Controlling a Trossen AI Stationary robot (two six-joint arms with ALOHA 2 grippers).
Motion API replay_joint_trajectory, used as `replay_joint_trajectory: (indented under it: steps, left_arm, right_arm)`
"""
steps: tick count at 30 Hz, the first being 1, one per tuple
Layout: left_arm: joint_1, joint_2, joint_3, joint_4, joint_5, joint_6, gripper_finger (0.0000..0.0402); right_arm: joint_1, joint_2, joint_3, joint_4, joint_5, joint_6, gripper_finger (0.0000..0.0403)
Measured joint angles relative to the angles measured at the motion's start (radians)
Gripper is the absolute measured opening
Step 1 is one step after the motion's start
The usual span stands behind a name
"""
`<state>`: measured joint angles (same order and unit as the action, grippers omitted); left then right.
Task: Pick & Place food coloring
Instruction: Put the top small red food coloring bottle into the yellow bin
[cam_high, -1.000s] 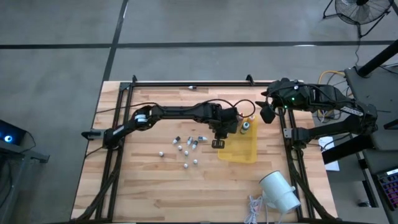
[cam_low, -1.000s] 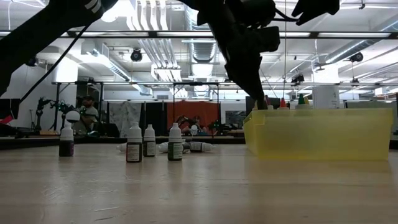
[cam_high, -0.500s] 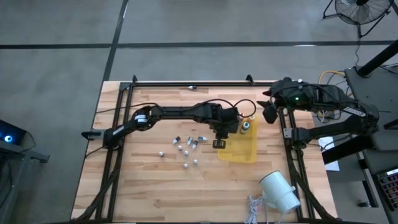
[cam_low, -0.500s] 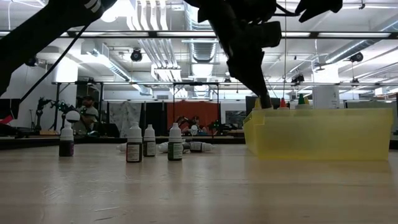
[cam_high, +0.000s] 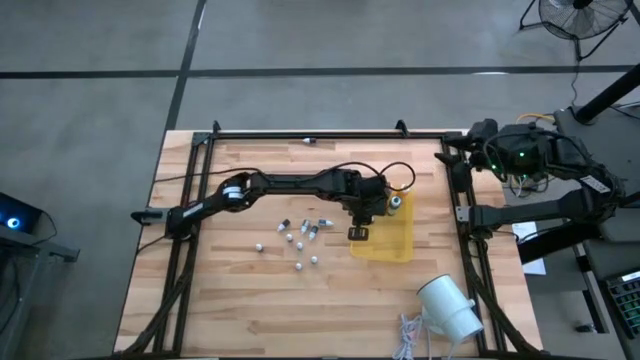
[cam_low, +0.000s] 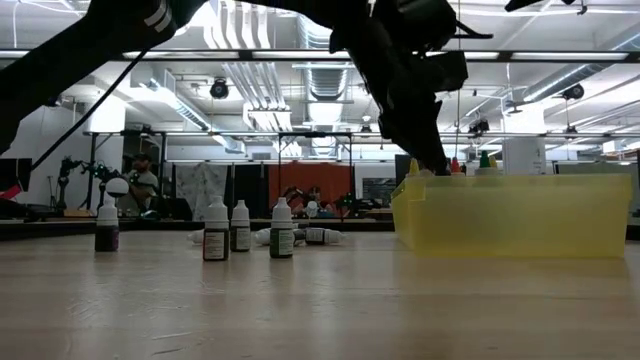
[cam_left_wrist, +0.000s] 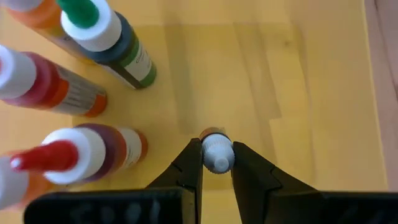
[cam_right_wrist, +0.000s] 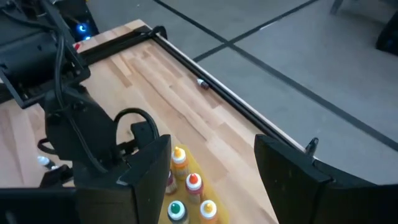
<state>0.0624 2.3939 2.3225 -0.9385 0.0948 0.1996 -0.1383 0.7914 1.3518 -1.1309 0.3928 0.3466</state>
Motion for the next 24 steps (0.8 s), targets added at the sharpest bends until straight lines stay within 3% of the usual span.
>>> replay_joint_trajectory:
  steps: [24]
  left_arm:
    - [0.001, 0.031, -0.023, -0.001, 0.021, -0.044, 0.0039]
  right_arm:
    - [0.000, -0.005, -0.024, -0.043, 0.003, -0.010, 0.0221]
